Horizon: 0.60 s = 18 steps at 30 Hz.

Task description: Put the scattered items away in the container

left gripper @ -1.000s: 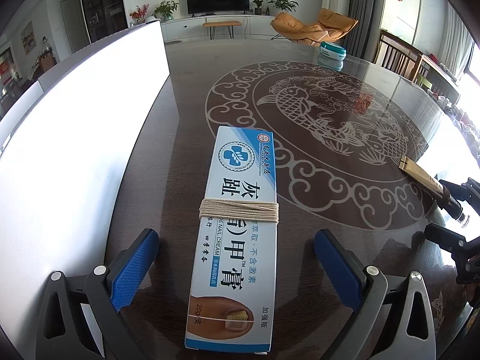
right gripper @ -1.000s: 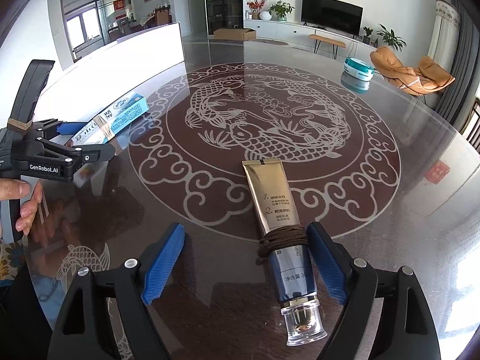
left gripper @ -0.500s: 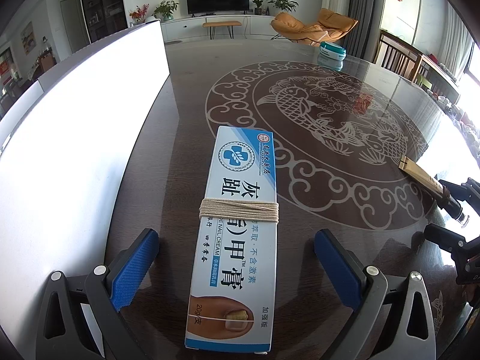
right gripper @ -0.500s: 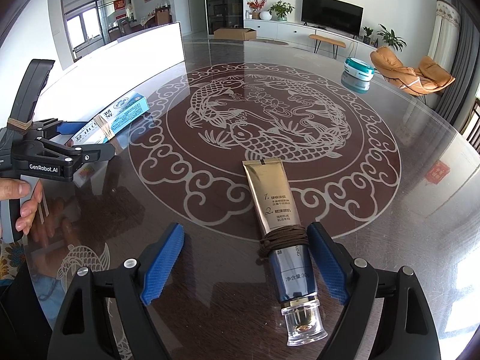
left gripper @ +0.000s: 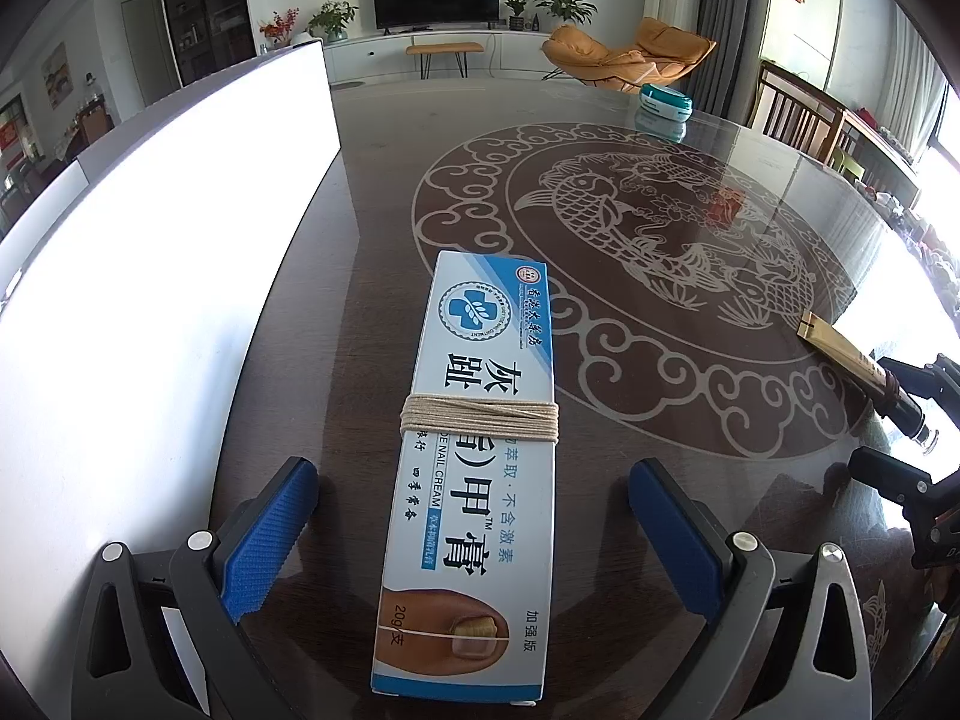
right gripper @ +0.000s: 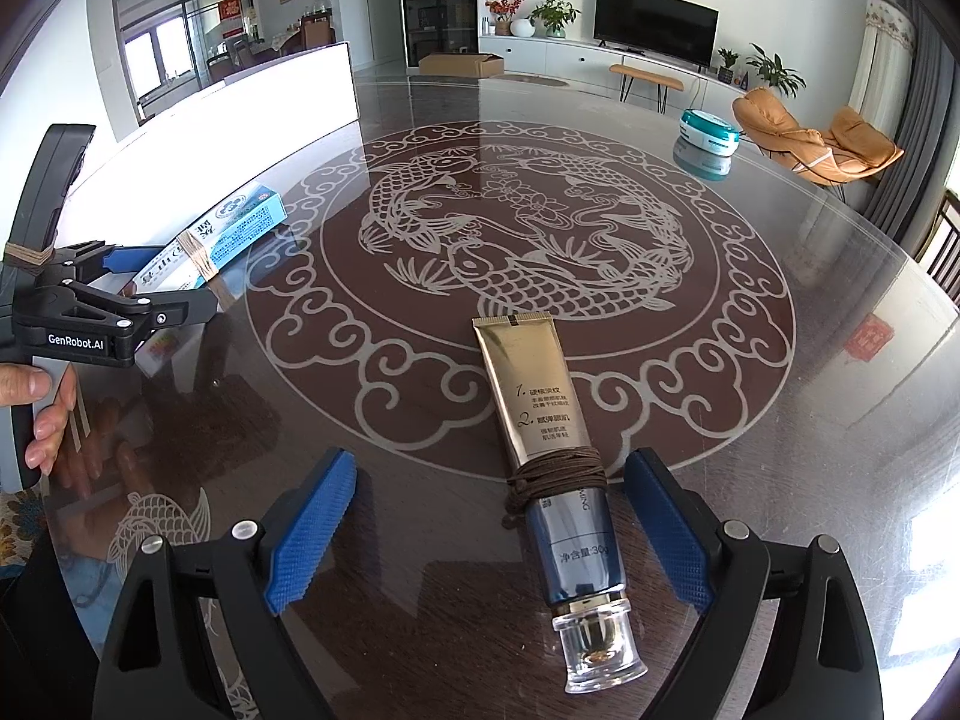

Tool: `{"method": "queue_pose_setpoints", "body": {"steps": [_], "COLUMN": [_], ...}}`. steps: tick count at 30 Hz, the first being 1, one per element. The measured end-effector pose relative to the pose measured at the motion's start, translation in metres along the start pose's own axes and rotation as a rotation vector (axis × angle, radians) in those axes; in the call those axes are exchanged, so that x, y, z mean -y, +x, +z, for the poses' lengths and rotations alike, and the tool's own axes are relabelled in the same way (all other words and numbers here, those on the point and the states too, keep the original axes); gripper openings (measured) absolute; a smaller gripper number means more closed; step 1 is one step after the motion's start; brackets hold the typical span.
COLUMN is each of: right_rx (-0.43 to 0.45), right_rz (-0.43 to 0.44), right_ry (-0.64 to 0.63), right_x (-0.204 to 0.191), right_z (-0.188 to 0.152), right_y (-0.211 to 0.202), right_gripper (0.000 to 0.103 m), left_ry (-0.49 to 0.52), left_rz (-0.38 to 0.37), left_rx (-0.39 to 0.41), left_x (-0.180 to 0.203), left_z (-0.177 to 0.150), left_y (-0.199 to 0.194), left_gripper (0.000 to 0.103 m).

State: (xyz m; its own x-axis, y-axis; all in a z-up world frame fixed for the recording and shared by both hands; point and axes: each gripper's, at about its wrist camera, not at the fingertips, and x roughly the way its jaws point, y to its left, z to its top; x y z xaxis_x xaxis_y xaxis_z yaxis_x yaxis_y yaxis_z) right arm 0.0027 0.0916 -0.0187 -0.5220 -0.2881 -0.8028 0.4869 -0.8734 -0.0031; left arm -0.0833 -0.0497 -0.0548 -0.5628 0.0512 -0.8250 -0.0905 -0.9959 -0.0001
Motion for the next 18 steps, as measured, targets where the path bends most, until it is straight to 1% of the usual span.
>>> {"method": "queue_pose_setpoints", "body": {"steps": [18], "right_rx": [0.0], "right_rz": [0.0], "right_ry": [0.001], "right_x": [-0.0004], "right_z": [0.0001], "right_y": [0.0001], "right_gripper": [0.092], "left_ry": [0.001], "left_rz": [-0.002], "left_rx": [0.001], "left_x": [0.0006], "left_z": [-0.0023], "left_y": [-0.0014], "left_gripper": [0.103]}}
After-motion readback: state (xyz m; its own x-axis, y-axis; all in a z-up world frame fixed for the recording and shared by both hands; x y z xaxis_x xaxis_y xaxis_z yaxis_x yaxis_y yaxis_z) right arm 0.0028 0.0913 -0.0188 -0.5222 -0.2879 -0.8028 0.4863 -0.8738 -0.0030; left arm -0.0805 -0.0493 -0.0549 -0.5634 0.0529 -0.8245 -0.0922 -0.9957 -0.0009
